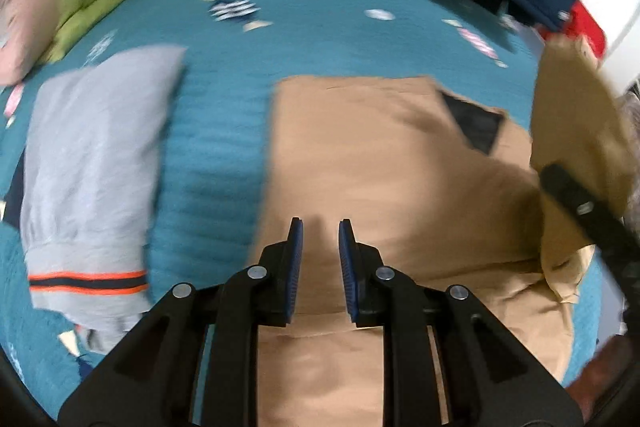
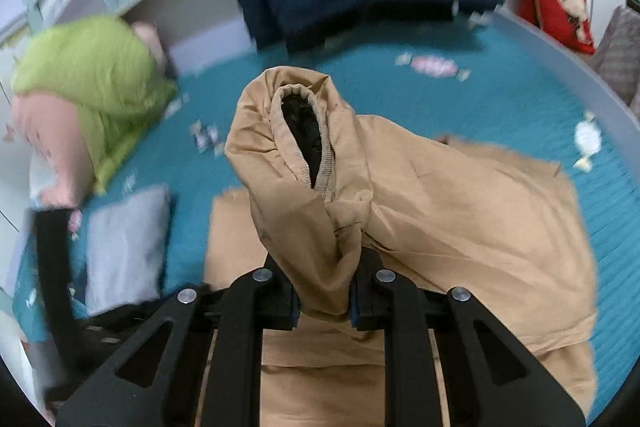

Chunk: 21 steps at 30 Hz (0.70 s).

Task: Fold large clothes
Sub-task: 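Lay the held sleeve across the jacket front with the right gripper and release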

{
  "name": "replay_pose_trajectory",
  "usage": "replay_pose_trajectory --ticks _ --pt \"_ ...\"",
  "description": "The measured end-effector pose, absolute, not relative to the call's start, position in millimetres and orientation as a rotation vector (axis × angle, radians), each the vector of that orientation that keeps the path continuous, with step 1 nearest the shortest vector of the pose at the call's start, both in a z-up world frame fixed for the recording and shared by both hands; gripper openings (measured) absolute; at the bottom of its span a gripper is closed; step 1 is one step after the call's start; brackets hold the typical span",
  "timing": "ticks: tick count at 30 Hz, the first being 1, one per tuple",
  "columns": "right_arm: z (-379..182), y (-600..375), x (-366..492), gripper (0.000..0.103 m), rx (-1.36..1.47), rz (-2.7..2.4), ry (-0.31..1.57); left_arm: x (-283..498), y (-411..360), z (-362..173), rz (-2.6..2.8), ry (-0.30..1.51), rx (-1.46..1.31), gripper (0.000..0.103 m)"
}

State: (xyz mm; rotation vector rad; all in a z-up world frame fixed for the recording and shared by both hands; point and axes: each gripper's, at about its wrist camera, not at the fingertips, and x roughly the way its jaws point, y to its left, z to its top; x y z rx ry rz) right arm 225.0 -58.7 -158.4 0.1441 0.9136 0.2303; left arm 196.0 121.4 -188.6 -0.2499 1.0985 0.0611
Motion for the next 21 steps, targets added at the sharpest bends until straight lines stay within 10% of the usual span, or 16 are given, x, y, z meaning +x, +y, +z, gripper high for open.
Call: replay_pose_trajectory --ticks 14,17,21 --pt "-217 -37 225 0.019 0.122 0.242 1.029 184 140 -225 0.067 1.141 -0.270 0.020" --pt "-220 -36 223 0.026 0.132 0.271 1.032 182 139 -228 0.067 1.129 -0.267 0.040" --pt "-220 -32 221 0.034 0.176 0.333 1.041 177 142 -226 0.090 1.107 -0.262 0.042"
